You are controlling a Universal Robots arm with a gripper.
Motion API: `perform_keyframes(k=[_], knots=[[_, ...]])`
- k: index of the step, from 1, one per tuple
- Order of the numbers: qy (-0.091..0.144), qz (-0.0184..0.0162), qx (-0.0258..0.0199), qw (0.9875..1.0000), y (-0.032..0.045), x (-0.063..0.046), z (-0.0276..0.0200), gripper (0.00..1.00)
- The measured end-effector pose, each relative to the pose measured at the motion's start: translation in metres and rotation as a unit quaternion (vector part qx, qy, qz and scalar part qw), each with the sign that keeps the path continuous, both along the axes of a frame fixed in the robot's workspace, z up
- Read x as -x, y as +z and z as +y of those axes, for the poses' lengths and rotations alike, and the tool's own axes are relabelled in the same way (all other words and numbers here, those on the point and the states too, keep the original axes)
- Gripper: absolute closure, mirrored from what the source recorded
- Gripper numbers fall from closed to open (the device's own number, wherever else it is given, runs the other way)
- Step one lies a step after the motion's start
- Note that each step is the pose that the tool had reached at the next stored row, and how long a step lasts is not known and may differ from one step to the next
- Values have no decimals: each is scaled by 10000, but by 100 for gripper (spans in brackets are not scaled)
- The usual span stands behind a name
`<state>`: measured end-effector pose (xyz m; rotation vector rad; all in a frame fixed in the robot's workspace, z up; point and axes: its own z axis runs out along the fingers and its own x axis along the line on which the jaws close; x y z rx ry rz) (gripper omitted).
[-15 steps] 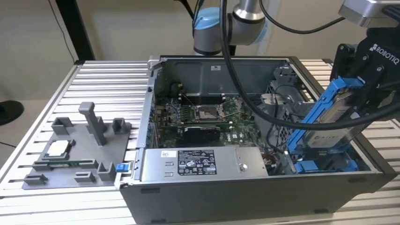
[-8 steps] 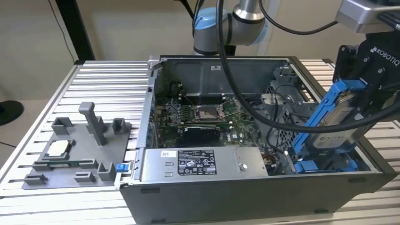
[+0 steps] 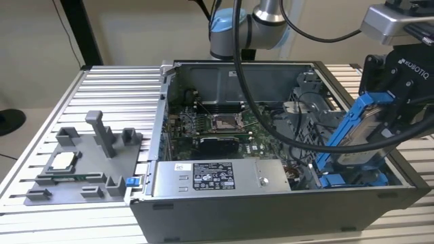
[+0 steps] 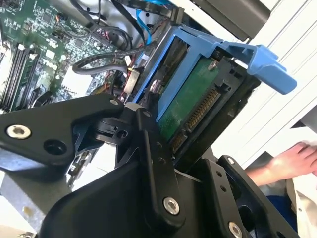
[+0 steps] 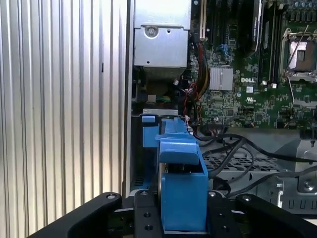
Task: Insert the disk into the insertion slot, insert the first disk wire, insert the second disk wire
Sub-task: 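Insert the disk into the insertion slot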
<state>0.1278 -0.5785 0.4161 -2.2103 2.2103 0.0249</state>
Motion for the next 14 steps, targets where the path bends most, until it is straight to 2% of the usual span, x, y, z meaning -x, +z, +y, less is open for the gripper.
perform_keyframes(k=[14], knots=[[-158, 9, 0, 9999, -101, 11, 0, 100]])
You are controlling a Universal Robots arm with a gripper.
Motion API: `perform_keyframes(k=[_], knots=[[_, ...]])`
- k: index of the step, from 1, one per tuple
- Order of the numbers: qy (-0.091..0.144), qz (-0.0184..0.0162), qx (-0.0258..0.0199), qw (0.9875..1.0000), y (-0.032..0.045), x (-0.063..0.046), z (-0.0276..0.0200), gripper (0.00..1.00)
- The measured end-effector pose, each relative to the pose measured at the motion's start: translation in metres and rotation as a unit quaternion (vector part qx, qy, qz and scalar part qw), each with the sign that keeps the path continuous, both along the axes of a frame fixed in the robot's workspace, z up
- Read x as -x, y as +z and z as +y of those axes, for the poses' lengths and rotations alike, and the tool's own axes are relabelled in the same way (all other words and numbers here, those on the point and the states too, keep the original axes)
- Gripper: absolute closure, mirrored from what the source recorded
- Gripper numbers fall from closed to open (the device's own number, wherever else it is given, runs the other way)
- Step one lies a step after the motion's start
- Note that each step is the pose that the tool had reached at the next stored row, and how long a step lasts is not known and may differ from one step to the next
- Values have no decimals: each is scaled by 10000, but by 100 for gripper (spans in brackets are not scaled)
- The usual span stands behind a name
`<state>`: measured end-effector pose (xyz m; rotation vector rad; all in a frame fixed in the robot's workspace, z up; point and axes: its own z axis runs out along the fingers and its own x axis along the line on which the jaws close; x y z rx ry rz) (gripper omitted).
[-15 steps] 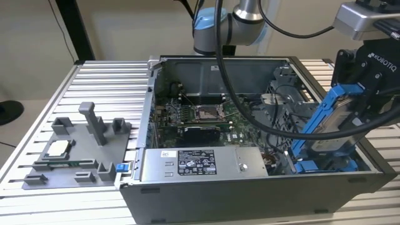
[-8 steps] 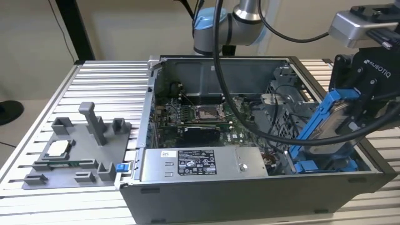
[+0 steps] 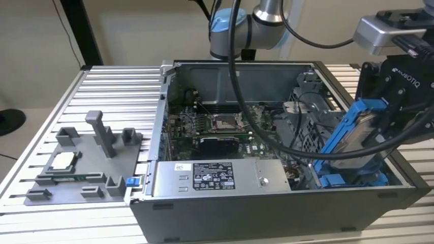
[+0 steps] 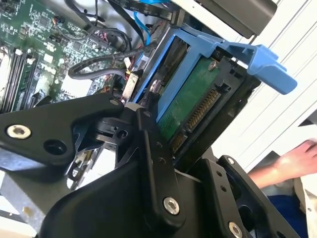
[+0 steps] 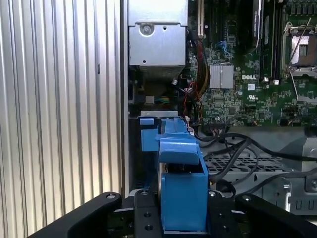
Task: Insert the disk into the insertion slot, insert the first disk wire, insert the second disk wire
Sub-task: 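Insert the disk into the insertion slot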
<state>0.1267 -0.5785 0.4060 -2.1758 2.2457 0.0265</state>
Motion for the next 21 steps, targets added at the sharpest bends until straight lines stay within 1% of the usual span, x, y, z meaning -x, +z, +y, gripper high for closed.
perform_keyframes(k=[4, 14, 15, 21], knots=[[-4, 3, 0, 10000, -56, 0, 2, 100], [-4, 8, 0, 10000, -238, 2, 4, 100], [-4, 8, -1, 10000, -248, 2, 5, 100], [-4, 8, 0, 10000, -249, 2, 4, 100]])
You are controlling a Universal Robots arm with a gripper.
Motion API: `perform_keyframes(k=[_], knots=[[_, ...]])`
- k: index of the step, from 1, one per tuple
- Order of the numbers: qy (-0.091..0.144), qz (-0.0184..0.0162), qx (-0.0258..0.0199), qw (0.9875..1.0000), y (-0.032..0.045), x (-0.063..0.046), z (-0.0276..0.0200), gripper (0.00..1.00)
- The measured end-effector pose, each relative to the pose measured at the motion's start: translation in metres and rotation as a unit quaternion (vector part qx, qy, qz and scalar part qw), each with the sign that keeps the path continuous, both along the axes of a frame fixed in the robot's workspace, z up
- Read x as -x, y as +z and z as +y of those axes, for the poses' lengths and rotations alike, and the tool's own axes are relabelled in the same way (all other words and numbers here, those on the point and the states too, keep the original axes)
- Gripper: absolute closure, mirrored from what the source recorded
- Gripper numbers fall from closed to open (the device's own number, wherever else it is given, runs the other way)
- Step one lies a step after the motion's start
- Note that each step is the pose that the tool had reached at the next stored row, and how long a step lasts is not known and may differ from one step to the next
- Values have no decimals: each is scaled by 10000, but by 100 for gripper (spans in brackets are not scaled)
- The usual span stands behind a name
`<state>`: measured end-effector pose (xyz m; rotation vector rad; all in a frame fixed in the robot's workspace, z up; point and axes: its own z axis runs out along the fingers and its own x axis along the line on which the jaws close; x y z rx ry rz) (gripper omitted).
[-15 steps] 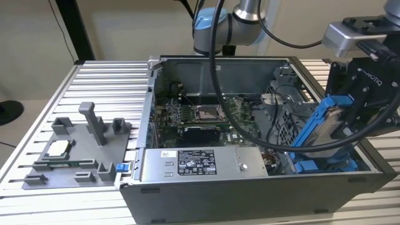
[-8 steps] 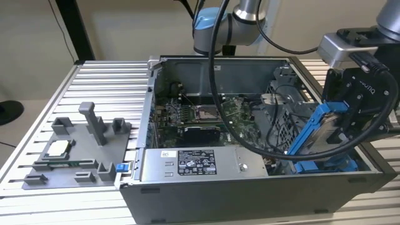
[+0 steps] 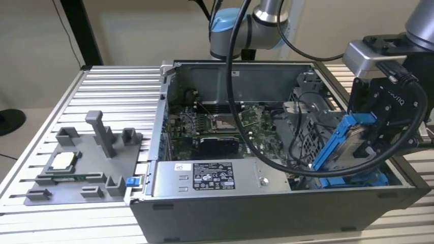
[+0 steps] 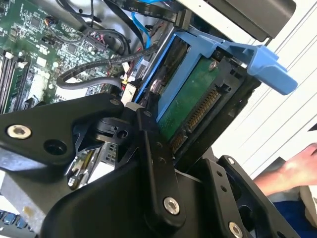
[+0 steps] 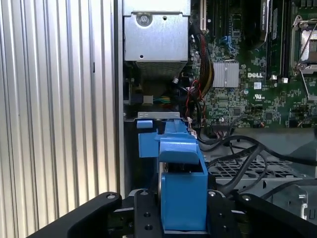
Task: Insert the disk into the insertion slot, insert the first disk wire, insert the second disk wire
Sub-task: 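Insert the disk into the insertion slot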
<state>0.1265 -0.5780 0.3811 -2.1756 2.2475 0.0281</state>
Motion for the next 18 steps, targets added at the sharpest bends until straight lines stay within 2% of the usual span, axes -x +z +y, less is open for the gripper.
perform_keyframes(k=[5, 6, 11, 18], knots=[[0, 1, -1, 10000, -1, 0, 0, 100], [0, 0, 0, 10000, 0, 0, 0, 0], [0, 4, -1, 10000, 2, 0, 0, 0], [0, 94, -1, 10000, 101, 0, 0, 0]])
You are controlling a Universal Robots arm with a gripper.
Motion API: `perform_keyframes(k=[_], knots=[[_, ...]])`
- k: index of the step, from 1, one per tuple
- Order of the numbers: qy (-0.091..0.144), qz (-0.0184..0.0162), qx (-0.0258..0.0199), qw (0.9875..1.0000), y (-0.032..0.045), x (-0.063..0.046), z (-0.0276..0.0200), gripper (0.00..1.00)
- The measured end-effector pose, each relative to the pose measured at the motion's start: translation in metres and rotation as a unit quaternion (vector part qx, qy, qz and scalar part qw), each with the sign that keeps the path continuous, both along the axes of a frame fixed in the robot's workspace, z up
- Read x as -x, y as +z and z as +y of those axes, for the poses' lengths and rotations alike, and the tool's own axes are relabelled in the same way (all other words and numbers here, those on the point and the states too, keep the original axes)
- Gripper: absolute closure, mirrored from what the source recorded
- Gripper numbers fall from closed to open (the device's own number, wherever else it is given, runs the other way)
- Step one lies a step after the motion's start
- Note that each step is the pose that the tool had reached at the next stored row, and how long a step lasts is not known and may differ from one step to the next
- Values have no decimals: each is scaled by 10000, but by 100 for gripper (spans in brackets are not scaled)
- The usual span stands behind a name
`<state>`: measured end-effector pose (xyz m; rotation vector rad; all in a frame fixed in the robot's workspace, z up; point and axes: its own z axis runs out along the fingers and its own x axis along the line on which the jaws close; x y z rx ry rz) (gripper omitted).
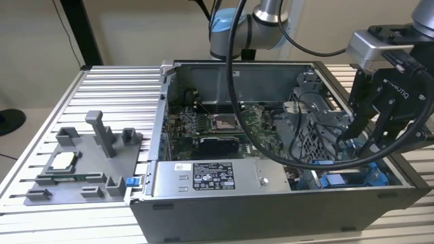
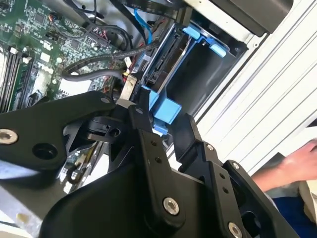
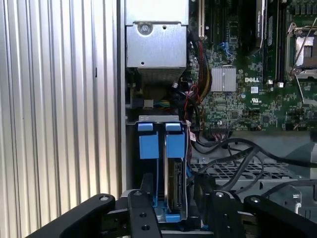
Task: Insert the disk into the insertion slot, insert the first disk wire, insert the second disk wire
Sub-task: 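Insert the disk into the insertion slot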
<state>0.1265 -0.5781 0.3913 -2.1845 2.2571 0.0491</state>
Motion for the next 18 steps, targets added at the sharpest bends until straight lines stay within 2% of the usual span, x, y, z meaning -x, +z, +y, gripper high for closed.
perform_keyframes(k=[7, 10, 13, 18], knots=[[0, 1, -4, 10000, 33, 3, 3, 0], [-2, -19, -5, 10000, 33, 25, 22, 0], [-3, -61, -8, 10000, 33, 35, 61, 0], [-2, -122, -8, 9999, 29, 34, 182, 0]])
